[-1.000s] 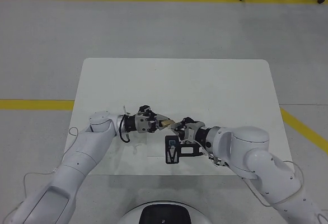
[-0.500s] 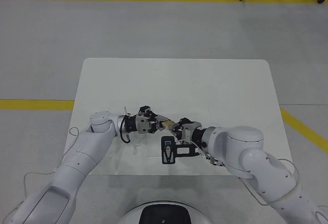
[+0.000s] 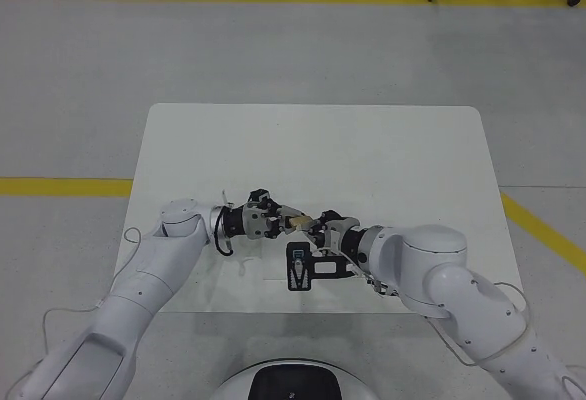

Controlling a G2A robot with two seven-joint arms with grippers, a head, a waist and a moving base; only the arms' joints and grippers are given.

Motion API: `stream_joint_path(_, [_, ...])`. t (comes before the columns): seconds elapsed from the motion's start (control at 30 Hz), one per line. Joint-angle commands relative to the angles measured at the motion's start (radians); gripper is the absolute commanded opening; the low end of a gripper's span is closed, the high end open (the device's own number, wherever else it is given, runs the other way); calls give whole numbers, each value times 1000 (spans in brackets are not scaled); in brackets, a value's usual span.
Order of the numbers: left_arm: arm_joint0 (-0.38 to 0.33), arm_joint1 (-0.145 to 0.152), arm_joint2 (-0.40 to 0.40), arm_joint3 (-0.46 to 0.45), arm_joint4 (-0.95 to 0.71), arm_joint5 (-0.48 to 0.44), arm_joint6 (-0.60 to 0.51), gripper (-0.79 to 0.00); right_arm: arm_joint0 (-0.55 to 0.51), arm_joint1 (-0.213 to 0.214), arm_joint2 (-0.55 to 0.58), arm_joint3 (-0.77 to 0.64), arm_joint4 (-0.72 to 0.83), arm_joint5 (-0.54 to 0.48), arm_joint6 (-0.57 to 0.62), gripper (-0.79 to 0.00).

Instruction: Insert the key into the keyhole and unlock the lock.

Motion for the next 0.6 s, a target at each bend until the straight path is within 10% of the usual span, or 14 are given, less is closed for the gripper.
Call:
stream_joint_path(0.0, [0,0,0,-1,0,0,1,-785,1,0,-2,-1,0,0,5,-785])
stream_joint_path(0.57, [1,0,5,-4,12,0,10,-785,20,-9,-34,-6,8,19,81,-785])
